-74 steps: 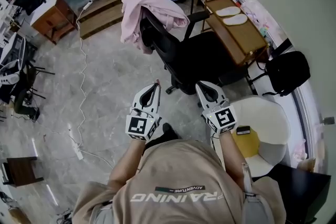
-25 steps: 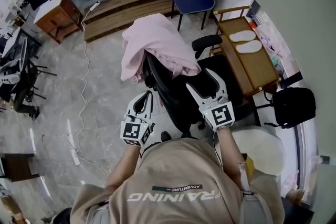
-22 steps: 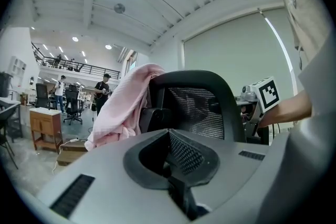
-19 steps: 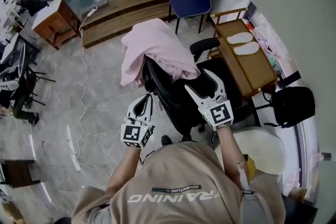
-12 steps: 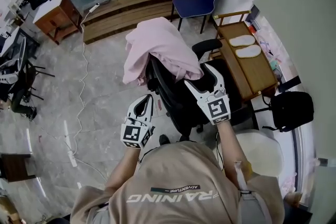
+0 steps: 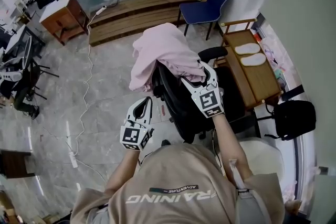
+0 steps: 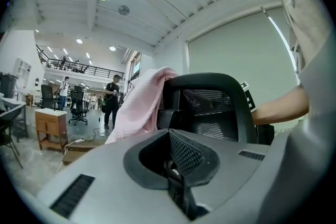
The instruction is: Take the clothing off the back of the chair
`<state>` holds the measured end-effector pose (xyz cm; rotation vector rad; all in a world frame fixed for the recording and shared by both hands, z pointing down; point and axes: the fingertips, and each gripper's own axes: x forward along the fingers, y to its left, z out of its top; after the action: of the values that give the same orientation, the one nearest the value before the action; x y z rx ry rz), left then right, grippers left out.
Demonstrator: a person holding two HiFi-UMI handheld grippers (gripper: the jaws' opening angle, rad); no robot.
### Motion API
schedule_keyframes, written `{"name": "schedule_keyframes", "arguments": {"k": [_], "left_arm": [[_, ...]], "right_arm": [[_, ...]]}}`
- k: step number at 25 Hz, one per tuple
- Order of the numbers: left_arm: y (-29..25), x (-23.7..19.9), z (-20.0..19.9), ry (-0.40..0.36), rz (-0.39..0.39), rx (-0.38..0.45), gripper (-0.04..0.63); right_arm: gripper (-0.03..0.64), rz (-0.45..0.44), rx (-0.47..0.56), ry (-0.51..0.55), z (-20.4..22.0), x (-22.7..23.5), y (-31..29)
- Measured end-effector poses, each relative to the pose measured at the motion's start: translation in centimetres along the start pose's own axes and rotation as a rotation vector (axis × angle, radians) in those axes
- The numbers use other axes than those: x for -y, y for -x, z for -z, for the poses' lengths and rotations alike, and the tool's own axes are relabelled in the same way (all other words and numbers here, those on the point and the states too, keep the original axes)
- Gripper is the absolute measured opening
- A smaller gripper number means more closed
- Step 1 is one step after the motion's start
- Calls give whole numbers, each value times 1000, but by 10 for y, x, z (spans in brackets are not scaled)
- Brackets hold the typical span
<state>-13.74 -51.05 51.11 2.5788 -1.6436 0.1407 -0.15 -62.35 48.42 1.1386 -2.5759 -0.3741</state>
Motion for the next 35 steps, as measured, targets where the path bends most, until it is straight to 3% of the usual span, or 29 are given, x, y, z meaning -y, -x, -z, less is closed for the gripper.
{"name": "schedule_keyframes", "arguments": {"k": [6, 7, 8, 12, 21, 25, 31, 35], "left_arm": [[-7, -5, -6, 1, -16, -18, 12], [-8, -6, -8, -3, -14, -14, 12], [-8, -6, -8, -9, -10, -9, 12], [-6, -12, -9, -15, -13, 2, 12], [-3, -8, -9, -13, -11, -15, 12], [-2, -1, -6, -19, -1, -11, 12], [9, 8, -7, -21, -20, -12, 12], [20, 13, -5, -12, -47, 3, 12]], "right_arm": [[325, 0, 7, 18, 3, 2, -10], [264, 9, 6, 37, 2, 2, -9], [160, 18, 5, 58, 2, 2, -9], [109, 55, 9, 73, -3, 4, -7], [100, 85, 77, 12, -29, 13, 20], [98, 128, 114, 68, -51, 21, 32], [98, 181, 229, 51, -91, 31, 45], [98, 173, 274, 88, -131, 37, 40]]}}
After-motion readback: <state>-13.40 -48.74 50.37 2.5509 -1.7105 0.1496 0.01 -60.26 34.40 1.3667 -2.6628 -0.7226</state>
